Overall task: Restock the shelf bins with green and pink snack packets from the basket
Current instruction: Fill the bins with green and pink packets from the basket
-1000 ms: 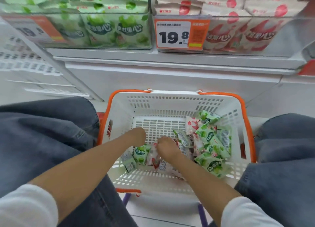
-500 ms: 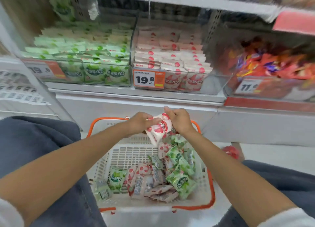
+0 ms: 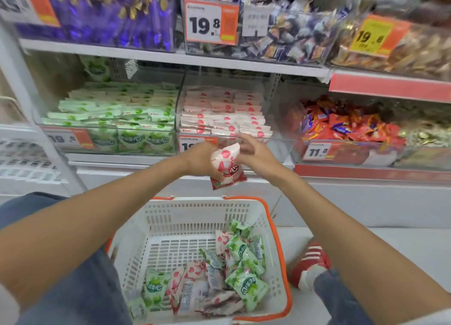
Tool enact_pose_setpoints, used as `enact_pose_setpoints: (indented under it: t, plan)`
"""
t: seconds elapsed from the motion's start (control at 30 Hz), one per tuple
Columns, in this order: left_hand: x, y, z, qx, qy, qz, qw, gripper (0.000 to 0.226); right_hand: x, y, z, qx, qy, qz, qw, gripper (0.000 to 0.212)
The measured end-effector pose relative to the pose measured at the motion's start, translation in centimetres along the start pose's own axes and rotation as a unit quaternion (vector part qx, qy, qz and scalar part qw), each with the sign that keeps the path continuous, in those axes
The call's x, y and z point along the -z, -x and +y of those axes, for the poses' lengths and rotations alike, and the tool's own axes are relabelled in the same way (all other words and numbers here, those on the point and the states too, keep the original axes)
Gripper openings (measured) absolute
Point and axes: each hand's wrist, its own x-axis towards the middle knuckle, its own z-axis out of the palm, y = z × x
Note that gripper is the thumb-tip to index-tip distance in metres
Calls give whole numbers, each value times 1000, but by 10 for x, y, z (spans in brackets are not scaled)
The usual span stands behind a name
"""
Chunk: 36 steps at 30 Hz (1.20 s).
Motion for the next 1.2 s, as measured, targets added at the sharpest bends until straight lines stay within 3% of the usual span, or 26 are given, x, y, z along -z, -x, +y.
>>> enact_pose_setpoints:
  t: [0.03, 0.1, 0.17, 0.23, 0.37, 0.47, 0.53, 0.6, 0.7, 0.8, 0.87, 0.93, 1.03, 1.13, 1.2]
  plan:
    - [3, -4, 1, -1, 12, -5, 1000, 31, 4, 3, -7, 9, 16, -30, 999, 38]
    - [5, -9, -2, 20, 155, 5, 988, 33, 11, 7, -18, 16, 20, -18, 999, 22]
    - [-1, -13, -5, 48, 345, 37, 937, 44, 19, 7, -25, 9, -32, 9, 999, 14]
    - [-8, -17, 0, 60, 399, 98, 910, 46, 26, 3, -30, -20, -107, 3, 994, 20]
    - [-11, -26, 20, -8, 235, 253, 938, 54, 33, 1, -38, -57, -145, -10, 988, 27]
    - [-5, -40, 24, -27, 136, 276, 951, 52, 48, -3, -39, -56, -137, -15, 989, 34]
    - [-1, -50, 25, -59, 33, 265, 962, 46, 64, -10, -40, -51, -65, -17, 996, 48]
    - [3, -62, 30, -91, -43, 252, 963, 42, 76, -19, -45, -61, 23, -71, 995, 49]
    - [8, -83, 38, -140, -27, 264, 954, 39, 91, -32, -51, -72, 91, -116, 986, 28]
    - [14, -113, 34, -130, 69, 313, 938, 49, 113, -53, -47, -52, 98, -17, 994, 27]
    - [22, -141, 24, -107, 65, 320, 939, 47, 130, -72, -41, -18, 170, 79, 982, 27]
    - [30, -173, 12, -72, -24, 283, 956, 34, 143, -97, -30, 6, 279, 148, 949, 20]
    - [32, -223, 4, 0, -106, 116, 988, 35, 150, -138, -14, 26, 408, 194, 892, 21]
    - [30, -254, 1, -63, -116, 43, 990, 44, 147, -179, -4, 17, 523, 144, 840, 45]
    - [30, -262, -3, -105, -179, 43, 977, 52, 148, -203, -5, 1, 550, 134, 824, 43]
